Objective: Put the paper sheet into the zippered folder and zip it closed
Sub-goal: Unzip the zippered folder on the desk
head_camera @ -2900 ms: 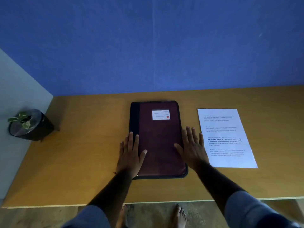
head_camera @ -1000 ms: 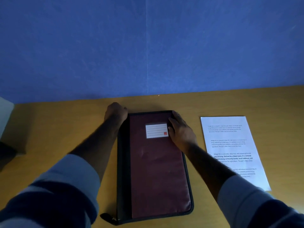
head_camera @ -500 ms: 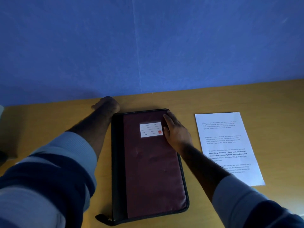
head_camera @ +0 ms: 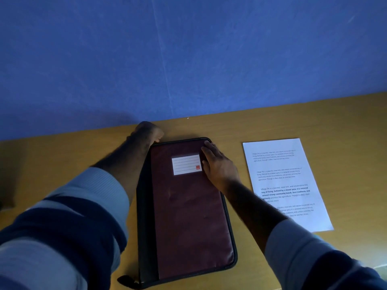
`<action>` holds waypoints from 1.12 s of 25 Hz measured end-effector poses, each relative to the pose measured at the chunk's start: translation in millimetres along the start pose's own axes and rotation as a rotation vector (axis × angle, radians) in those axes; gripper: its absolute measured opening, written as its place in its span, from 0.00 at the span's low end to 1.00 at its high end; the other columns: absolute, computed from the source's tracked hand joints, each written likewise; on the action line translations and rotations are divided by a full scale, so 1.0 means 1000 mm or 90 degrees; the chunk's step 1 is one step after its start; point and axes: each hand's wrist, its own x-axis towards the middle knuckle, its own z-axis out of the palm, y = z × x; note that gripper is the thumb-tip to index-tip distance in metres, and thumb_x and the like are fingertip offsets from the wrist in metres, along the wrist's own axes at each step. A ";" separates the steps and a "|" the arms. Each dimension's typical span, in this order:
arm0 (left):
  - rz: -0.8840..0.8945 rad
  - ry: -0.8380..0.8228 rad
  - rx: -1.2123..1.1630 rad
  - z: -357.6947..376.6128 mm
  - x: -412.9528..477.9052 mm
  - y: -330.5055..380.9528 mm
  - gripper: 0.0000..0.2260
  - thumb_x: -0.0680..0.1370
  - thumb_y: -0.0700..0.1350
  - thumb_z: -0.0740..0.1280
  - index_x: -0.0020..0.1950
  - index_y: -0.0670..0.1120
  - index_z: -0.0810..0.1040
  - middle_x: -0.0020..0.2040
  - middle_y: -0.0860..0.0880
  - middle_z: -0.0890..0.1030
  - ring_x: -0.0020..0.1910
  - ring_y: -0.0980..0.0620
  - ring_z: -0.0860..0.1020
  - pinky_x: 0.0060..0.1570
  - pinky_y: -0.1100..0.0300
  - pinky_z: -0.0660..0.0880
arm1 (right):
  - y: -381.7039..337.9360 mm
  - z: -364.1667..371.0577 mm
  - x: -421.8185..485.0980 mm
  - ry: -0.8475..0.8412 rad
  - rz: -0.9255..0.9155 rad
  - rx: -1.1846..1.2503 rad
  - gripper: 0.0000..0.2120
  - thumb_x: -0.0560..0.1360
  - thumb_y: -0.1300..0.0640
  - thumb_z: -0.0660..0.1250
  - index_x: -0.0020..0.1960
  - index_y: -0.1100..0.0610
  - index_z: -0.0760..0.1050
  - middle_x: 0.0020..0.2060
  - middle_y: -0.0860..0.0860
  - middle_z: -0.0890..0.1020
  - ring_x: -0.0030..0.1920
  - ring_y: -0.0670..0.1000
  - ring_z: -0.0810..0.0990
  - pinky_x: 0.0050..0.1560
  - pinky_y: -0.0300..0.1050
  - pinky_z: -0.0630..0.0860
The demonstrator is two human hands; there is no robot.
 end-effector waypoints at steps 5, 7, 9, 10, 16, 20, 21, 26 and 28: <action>0.060 0.037 0.051 0.023 -0.027 0.038 0.06 0.73 0.40 0.70 0.48 0.39 0.81 0.46 0.44 0.85 0.48 0.46 0.85 0.54 0.53 0.81 | -0.003 0.004 0.000 0.032 0.006 0.041 0.24 0.81 0.57 0.65 0.76 0.56 0.66 0.81 0.50 0.62 0.77 0.54 0.67 0.60 0.54 0.78; 0.078 0.049 0.063 0.032 -0.034 0.049 0.05 0.72 0.40 0.71 0.47 0.40 0.81 0.45 0.44 0.84 0.45 0.46 0.84 0.51 0.52 0.83 | -0.004 0.003 0.001 0.034 0.018 0.065 0.24 0.81 0.58 0.64 0.76 0.56 0.67 0.81 0.50 0.62 0.76 0.55 0.69 0.60 0.54 0.78; 0.106 0.052 0.062 0.043 -0.039 0.061 0.05 0.72 0.41 0.73 0.44 0.41 0.79 0.42 0.44 0.83 0.39 0.47 0.83 0.39 0.55 0.82 | -0.003 0.001 0.001 0.031 0.017 0.069 0.24 0.81 0.58 0.64 0.76 0.57 0.66 0.81 0.51 0.61 0.76 0.55 0.69 0.62 0.53 0.77; 0.122 0.046 0.061 0.048 -0.042 0.067 0.07 0.72 0.42 0.74 0.42 0.42 0.78 0.41 0.44 0.82 0.37 0.48 0.81 0.33 0.57 0.78 | -0.002 0.001 0.001 0.031 0.009 0.068 0.25 0.81 0.58 0.63 0.77 0.57 0.65 0.81 0.51 0.60 0.76 0.55 0.68 0.64 0.53 0.76; 0.253 0.041 0.154 0.072 -0.060 0.101 0.15 0.71 0.51 0.75 0.42 0.44 0.73 0.39 0.48 0.77 0.36 0.51 0.77 0.33 0.58 0.73 | 0.015 0.006 0.000 -0.037 -0.008 -0.050 0.36 0.83 0.40 0.55 0.83 0.58 0.48 0.83 0.54 0.43 0.82 0.55 0.40 0.79 0.62 0.42; 0.272 0.016 0.161 0.082 -0.063 0.106 0.10 0.73 0.46 0.71 0.41 0.43 0.73 0.38 0.47 0.77 0.35 0.48 0.77 0.31 0.59 0.71 | 0.036 -0.002 0.000 0.030 0.046 -0.020 0.28 0.84 0.48 0.54 0.81 0.58 0.58 0.81 0.58 0.59 0.81 0.57 0.56 0.80 0.59 0.49; 0.279 0.018 0.170 0.084 -0.062 0.105 0.11 0.74 0.46 0.70 0.38 0.43 0.71 0.36 0.47 0.75 0.33 0.48 0.75 0.30 0.60 0.68 | 0.039 -0.006 0.003 0.055 0.049 -0.034 0.24 0.83 0.53 0.56 0.78 0.58 0.64 0.78 0.58 0.65 0.79 0.57 0.62 0.79 0.59 0.53; 0.347 -0.025 0.181 0.079 -0.055 0.092 0.13 0.76 0.49 0.72 0.40 0.39 0.80 0.37 0.45 0.78 0.37 0.46 0.77 0.36 0.53 0.72 | 0.048 -0.023 0.026 0.040 0.050 -0.078 0.19 0.77 0.62 0.62 0.68 0.56 0.76 0.69 0.55 0.76 0.73 0.55 0.69 0.74 0.58 0.61; 0.371 -0.055 0.157 0.073 -0.048 0.081 0.12 0.77 0.49 0.73 0.51 0.41 0.84 0.49 0.46 0.83 0.49 0.48 0.80 0.47 0.53 0.75 | 0.051 -0.028 0.035 0.023 0.037 -0.082 0.20 0.78 0.62 0.63 0.69 0.54 0.75 0.70 0.54 0.75 0.74 0.55 0.68 0.75 0.59 0.59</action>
